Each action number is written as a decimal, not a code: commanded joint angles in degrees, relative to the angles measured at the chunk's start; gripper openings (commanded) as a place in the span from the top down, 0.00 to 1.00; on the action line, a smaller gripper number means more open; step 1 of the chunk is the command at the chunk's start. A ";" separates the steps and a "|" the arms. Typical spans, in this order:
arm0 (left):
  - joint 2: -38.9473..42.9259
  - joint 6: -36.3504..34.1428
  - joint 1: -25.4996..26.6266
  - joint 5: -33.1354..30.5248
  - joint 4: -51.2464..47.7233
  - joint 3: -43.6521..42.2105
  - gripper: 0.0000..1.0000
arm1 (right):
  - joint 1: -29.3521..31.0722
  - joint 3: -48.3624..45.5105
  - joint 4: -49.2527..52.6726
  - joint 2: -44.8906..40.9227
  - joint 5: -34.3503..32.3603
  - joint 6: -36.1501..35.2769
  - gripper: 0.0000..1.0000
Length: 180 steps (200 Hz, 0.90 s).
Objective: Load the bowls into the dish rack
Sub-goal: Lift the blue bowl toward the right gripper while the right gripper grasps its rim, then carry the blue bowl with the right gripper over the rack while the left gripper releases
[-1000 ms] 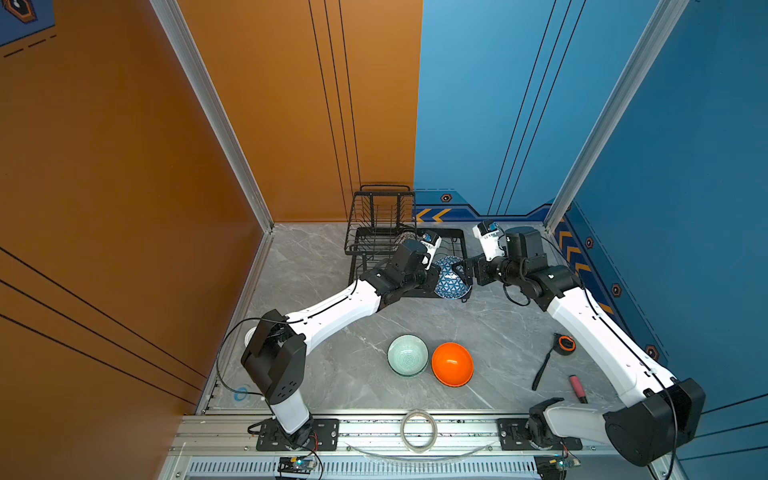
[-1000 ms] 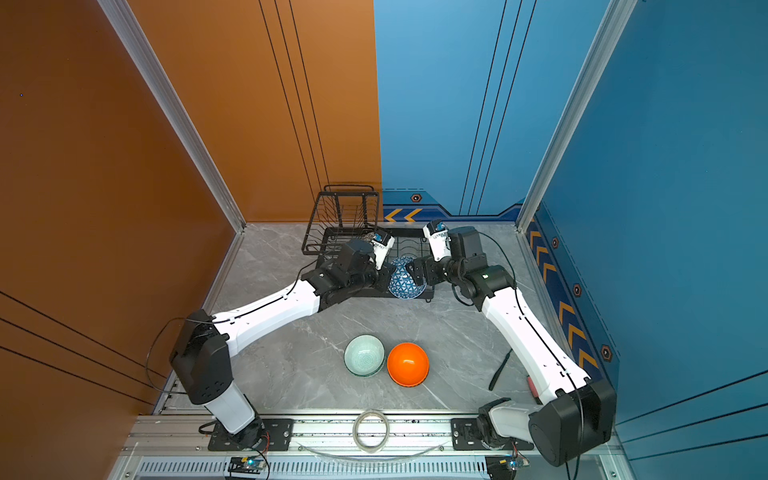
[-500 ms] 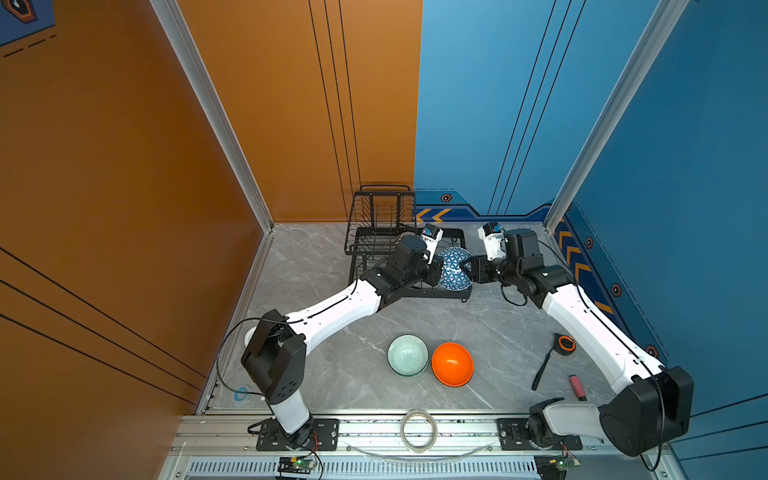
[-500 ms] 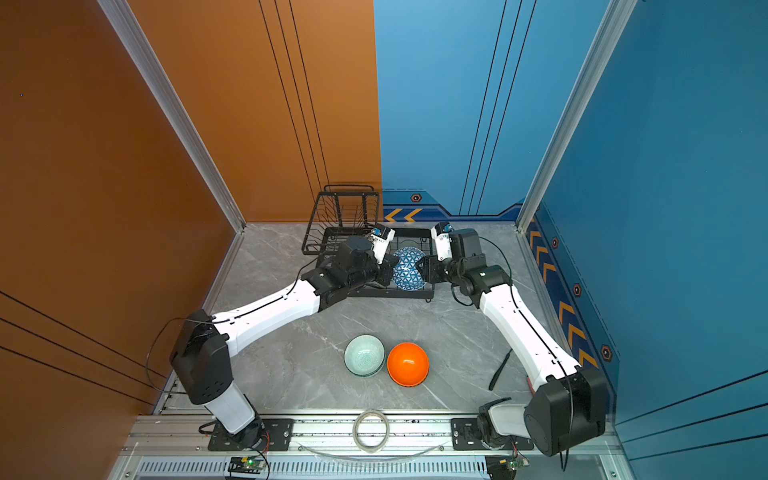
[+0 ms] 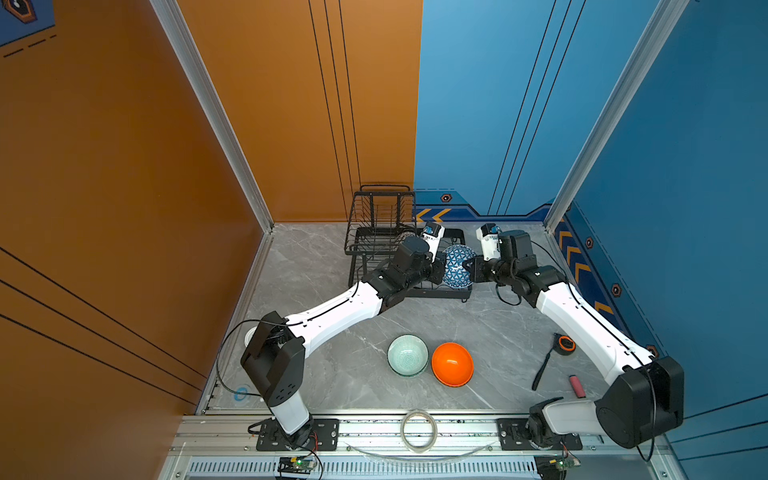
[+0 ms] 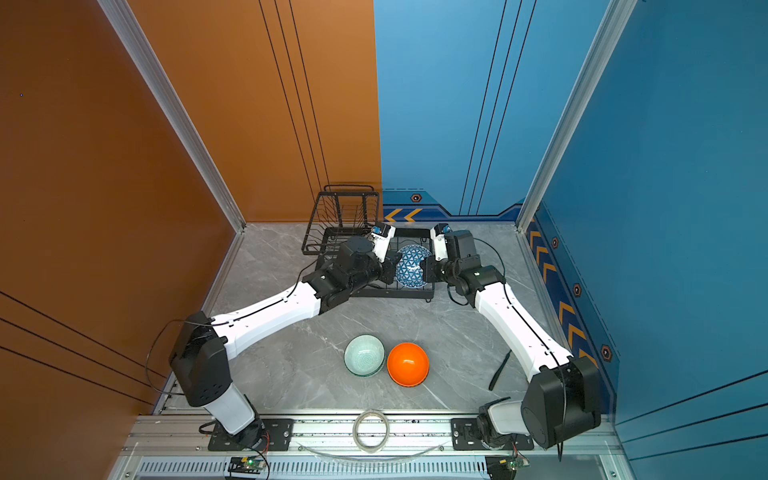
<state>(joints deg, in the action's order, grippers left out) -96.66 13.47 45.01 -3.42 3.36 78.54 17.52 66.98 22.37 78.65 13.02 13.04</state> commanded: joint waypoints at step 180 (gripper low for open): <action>14.86 -5.20 -5.14 -4.21 -32.95 -0.81 0.02 | 0.15 5.79 -7.53 4.86 -9.04 -14.23 1.00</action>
<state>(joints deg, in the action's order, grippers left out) -84.88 7.05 41.28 -5.13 -24.86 79.07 16.91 68.88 19.90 82.06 9.17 3.68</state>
